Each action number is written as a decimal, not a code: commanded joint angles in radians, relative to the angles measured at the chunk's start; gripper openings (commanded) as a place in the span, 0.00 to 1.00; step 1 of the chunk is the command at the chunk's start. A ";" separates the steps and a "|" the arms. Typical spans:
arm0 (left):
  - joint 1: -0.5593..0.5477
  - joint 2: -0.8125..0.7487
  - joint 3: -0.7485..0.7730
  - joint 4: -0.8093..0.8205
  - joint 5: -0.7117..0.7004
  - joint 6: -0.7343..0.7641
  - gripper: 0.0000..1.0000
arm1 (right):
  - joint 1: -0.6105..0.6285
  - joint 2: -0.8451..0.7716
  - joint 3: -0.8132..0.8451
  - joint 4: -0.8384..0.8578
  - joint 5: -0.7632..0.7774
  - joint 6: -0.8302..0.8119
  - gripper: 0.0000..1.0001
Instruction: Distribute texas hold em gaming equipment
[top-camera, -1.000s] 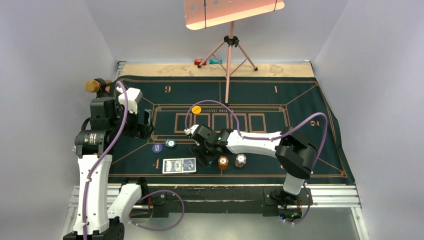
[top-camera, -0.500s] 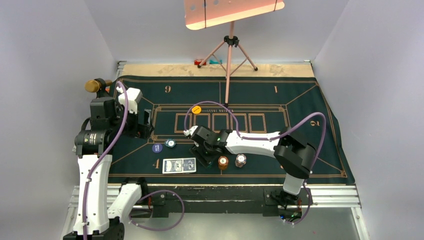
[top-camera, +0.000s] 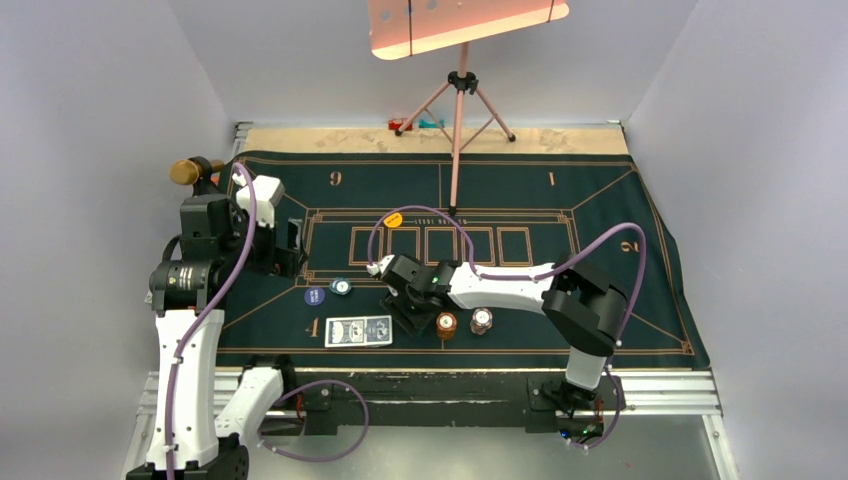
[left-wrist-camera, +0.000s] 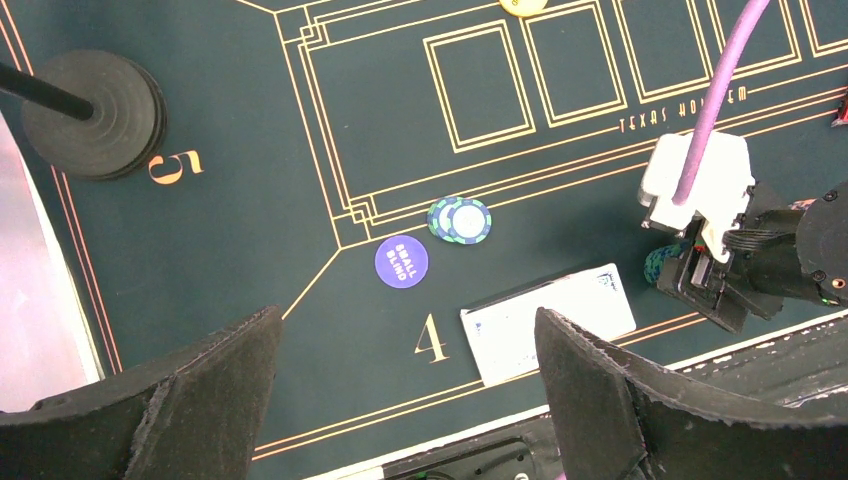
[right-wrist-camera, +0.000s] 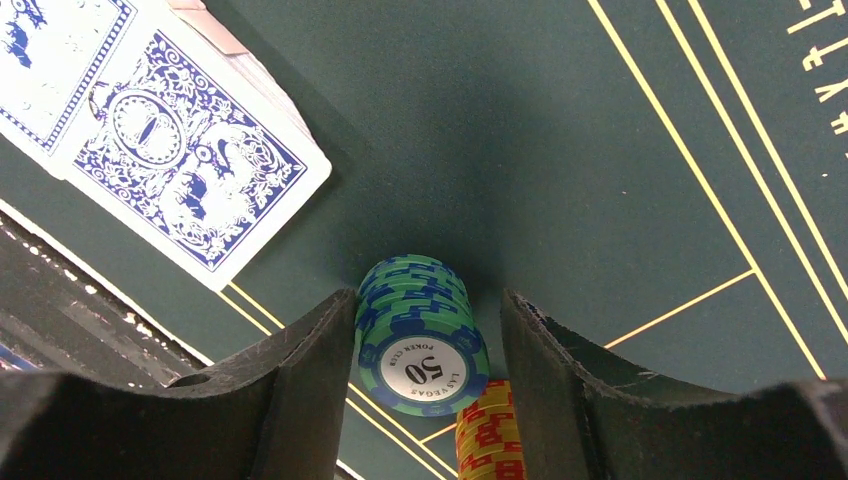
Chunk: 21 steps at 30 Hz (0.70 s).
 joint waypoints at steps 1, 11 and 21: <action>0.005 -0.011 0.022 0.022 -0.005 0.018 1.00 | 0.003 -0.046 0.008 -0.018 -0.004 -0.011 0.57; 0.005 -0.018 0.015 0.019 -0.004 0.025 1.00 | 0.005 -0.078 0.046 -0.055 -0.003 -0.015 0.49; 0.006 -0.022 0.014 0.020 -0.005 0.029 1.00 | 0.005 -0.087 0.121 -0.096 0.002 -0.019 0.21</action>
